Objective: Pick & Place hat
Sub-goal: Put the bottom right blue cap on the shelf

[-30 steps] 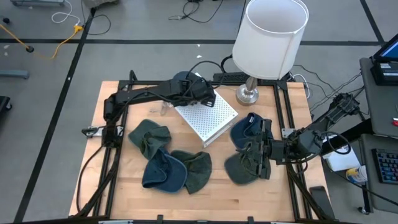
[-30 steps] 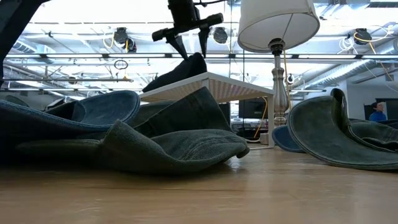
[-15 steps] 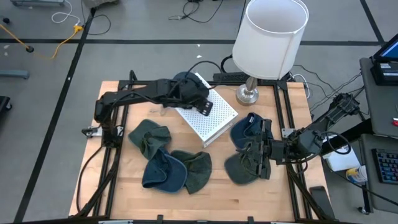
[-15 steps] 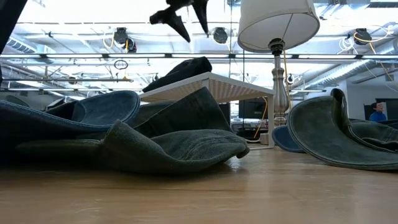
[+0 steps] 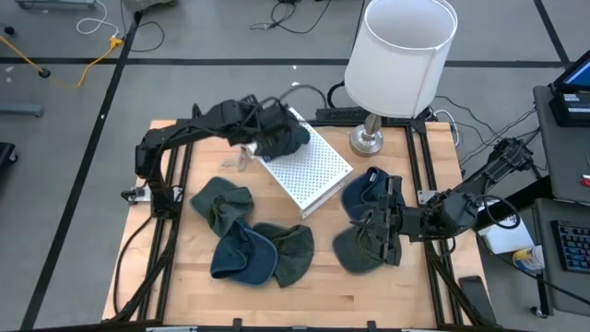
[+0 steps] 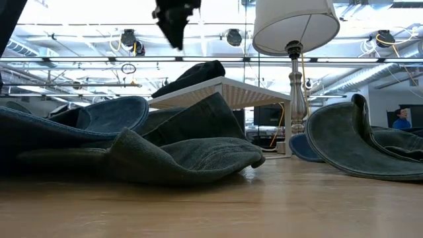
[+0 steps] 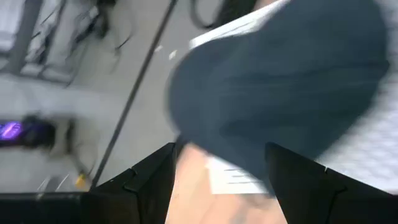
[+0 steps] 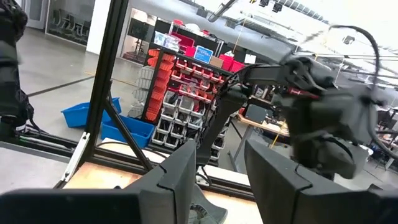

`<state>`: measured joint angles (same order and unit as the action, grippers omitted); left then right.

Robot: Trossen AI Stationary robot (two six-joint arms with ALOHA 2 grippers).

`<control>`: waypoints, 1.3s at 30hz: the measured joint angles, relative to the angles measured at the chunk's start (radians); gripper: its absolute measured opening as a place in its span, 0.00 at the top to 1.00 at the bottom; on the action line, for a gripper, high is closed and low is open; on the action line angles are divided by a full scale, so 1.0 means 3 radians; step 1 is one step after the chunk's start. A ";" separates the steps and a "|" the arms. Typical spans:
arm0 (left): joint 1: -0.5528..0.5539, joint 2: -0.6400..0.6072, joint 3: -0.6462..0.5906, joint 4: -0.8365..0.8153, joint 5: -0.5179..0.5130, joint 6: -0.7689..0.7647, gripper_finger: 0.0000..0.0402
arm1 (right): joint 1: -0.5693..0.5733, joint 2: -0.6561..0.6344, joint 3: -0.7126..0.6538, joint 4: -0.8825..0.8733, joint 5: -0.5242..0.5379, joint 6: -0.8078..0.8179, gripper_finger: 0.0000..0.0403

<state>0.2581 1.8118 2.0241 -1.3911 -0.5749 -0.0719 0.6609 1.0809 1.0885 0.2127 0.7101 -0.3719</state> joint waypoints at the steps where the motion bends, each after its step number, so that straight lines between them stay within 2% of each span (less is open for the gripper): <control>1: 0.0075 0.0000 -0.0020 -0.0004 -0.0065 -0.0003 0.38 | -0.0002 0.0000 0.0000 0.0000 0.0000 0.0000 0.68; 5: 0.0392 0.0000 -0.0095 0.0041 -0.0152 0.0110 0.38 | -0.0043 0.0000 0.0000 0.0000 0.0000 0.0002 0.68; 9: 0.0691 0.0000 -0.0265 0.0309 0.0258 0.0450 0.38 | -0.0088 0.0000 0.0000 0.0001 0.0001 0.0002 0.68; 12: 0.0853 0.0000 -0.0396 0.0442 0.0566 0.0498 0.38 | -0.0125 0.0000 0.0000 0.0000 -0.0005 0.0007 0.68; 16: 0.0961 0.0000 -0.0626 0.0488 0.0747 0.0464 0.38 | -0.0172 0.0000 0.0000 0.0001 -0.0010 0.0074 0.68; 23: 0.0849 0.0004 -0.0909 0.0478 0.1261 0.0087 0.38 | -0.0200 0.0000 0.0000 0.0003 -0.0014 -0.0016 0.68; 31: 0.0552 -0.0018 -0.0912 0.0417 0.1470 -0.0347 0.38 | -0.0201 0.0001 0.0000 0.0212 -0.0014 -0.0220 0.68; 34: 0.0467 -0.0023 -0.0911 0.0399 0.1457 -0.0416 0.38 | -0.0201 0.0001 0.0000 0.0226 -0.0013 -0.0223 0.68; 39: 0.0443 -0.0070 -0.0870 0.0220 0.1152 -0.0655 0.38 | -0.0197 0.0001 0.0000 0.0225 -0.0013 -0.0192 0.68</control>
<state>0.3909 1.7910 1.7630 -1.3252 -0.2294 -0.2686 0.6019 1.0813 1.0885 0.2802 0.7063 -0.4295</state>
